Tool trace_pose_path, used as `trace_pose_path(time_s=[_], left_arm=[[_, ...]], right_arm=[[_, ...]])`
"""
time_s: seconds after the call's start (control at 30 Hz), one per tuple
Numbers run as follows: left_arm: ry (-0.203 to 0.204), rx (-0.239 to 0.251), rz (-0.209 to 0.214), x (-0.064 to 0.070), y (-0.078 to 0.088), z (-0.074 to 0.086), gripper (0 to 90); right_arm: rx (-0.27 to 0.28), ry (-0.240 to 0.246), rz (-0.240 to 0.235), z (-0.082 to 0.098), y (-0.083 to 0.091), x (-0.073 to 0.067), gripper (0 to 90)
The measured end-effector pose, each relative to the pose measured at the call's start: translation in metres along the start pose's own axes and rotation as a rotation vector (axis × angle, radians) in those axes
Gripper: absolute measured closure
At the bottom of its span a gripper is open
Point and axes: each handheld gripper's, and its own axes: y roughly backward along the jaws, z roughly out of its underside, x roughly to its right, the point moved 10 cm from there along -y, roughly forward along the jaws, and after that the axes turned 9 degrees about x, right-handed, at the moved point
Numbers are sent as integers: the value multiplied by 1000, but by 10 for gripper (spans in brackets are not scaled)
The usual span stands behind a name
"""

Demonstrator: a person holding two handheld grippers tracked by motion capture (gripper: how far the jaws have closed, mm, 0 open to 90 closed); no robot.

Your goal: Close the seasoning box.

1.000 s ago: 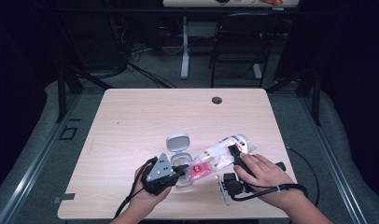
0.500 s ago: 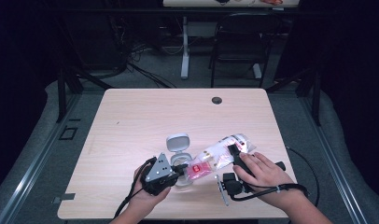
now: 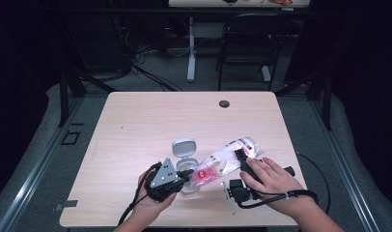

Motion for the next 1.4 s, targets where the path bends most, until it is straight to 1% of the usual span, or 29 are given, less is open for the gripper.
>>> trace_pose_path(time_s=[0.07, 0.17, 0.37, 0.4, 0.47, 0.63, 0.67, 0.83, 0.9, 0.97, 1.27, 1.33, 1.4], left_arm=[[1, 0, 2, 0, 0, 0, 870], [1, -1, 3, 0, 0, 0, 870], [6, 1, 3, 1, 0, 0, 870], [4, 1, 3, 0, -1, -1, 870], [7, 2, 3, 0, -1, -1, 869], [13, 0, 4, 0, -1, 0, 861], [15, -1, 4, 0, -1, 0, 859], [21, -3, 3, -2, -1, 1, 857], [21, -4, 2, -2, -1, 1, 857], [22, -4, 3, -2, 0, 1, 858], [18, -7, 9, 0, -2, 1, 863], [20, -7, 9, 0, -2, 1, 864], [18, -8, 9, 0, -2, 1, 864]], right_arm=[[-10, 8, -1, 0, 1, 1, 589], [1, 2, -1, 0, 0, 1, 589], [2, 2, -5, 0, 1, 2, 591], [-10, 13, -8, 1, 2, 3, 592], [-8, 6, -7, 1, 2, 3, 595], [-9, 6, -4, 0, 3, 5, 602], [0, -1, -1, -1, 3, 5, 603], [-6, 9, -3, -2, 3, 7, 609], [-8, 8, -2, -2, 4, 7, 610], [2, -5, -1, -3, 3, 7, 613], [0, -12, -1, -2, 3, 8, 627], [0, -12, 1, -2, 4, 8, 628], [-11, 1, 0, -2, 5, 9, 630]])
